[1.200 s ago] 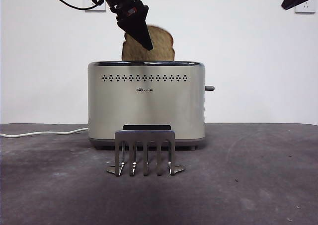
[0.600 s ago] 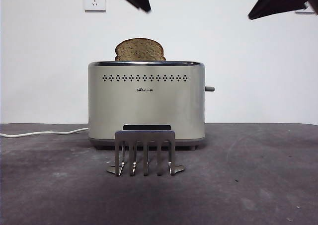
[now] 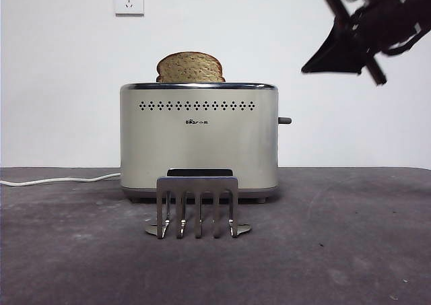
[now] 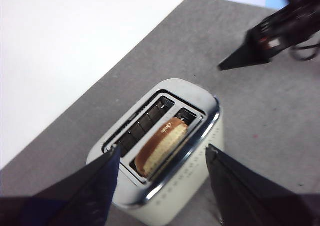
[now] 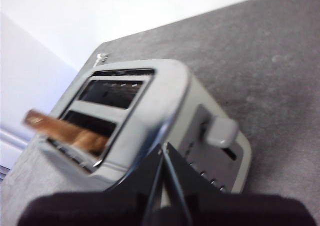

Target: Pick up a slice of bread from the rack,put the bread on the toaster,press the button

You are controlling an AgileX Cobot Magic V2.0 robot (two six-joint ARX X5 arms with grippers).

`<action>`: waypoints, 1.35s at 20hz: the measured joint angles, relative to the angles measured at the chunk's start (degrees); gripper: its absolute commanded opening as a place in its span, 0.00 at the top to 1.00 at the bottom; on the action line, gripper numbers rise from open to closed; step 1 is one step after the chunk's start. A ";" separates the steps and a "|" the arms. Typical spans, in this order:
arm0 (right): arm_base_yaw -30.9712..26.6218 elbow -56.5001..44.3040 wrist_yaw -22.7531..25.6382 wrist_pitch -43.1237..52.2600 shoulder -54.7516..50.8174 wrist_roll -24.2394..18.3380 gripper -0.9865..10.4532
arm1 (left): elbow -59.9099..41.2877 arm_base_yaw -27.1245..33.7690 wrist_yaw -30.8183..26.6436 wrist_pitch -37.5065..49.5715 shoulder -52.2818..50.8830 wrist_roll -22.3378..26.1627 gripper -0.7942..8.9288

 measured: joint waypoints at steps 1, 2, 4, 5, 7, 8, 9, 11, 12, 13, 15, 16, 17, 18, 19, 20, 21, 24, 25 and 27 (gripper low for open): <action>0.07 0.92 -0.02 0.02 1.29 0.28 0.92 | 0.00 0.00 0.11 -0.72 -0.85 -0.72 0.62; 0.11 2.05 -0.02 0.00 2.78 0.59 0.92 | 0.00 0.00 0.13 -1.38 -1.77 -1.38 0.62; 0.20 4.09 -0.02 0.02 5.25 1.01 0.92 | 0.00 0.00 0.13 -2.43 -3.26 -2.27 0.62; 0.39 5.42 0.00 0.02 6.67 1.25 0.92 | 0.00 0.00 0.13 -2.89 -3.96 -2.58 0.62; 0.55 7.28 0.00 0.04 8.68 1.55 0.92 | 0.00 0.00 0.13 -3.72 -5.01 -2.75 0.62; 0.68 8.13 -0.02 0.09 9.57 1.70 0.92 | 0.00 0.00 0.15 -4.20 -5.38 -3.04 0.62; 0.79 8.68 0.00 0.09 10.12 1.81 0.92 | 0.00 0.00 0.15 -4.61 -5.64 -3.10 0.62; 0.94 9.79 0.00 0.20 11.50 1.92 0.92 | 0.00 0.00 0.31 -5.57 -5.92 -3.15 0.62; 1.16 10.25 0.00 0.24 12.17 1.95 0.92 | 0.00 0.00 0.35 -5.86 -5.92 -3.17 0.62; 1.25 10.71 0.00 0.24 12.79 1.97 0.92 | 0.00 0.00 0.35 -6.14 -5.92 -3.26 0.62; 1.53 11.26 0.17 0.44 14.12 2.05 0.92 | 0.00 0.00 0.37 -6.56 -5.86 -3.41 0.62; 1.62 11.28 0.28 0.39 14.67 2.05 0.92 | 0.00 0.00 0.39 -6.58 -5.86 -3.50 0.62; 1.73 11.28 0.39 0.37 15.17 2.05 0.92 | 0.00 0.00 0.39 -6.58 -5.86 -3.50 0.62; 1.88 11.28 0.44 0.37 15.69 2.05 0.92 | 0.00 0.00 0.39 -6.58 -5.86 -3.50 0.62; 1.95 11.28 0.44 0.37 16.15 2.05 0.92 | 0.00 0.00 0.39 -6.56 -5.86 -3.52 0.62; 2.01 11.28 0.42 0.42 16.74 2.05 0.92 | 0.00 0.00 0.37 -6.58 -5.86 -3.52 0.62; 2.03 11.28 0.42 0.46 17.14 2.05 0.92 | 0.00 0.00 0.39 -6.58 -5.86 -3.52 0.62; 2.14 11.34 0.66 0.44 18.29 1.95 0.92 | 0.00 0.00 0.39 -6.58 -5.86 -3.52 0.62; 2.27 11.39 1.62 -0.15 18.62 1.60 0.92 | 0.00 0.00 0.39 -6.58 -5.86 -3.52 0.62; 2.54 11.72 2.71 -2.86 19.15 -0.48 0.92 | 0.00 0.00 0.39 -6.58 -5.86 -3.52 0.62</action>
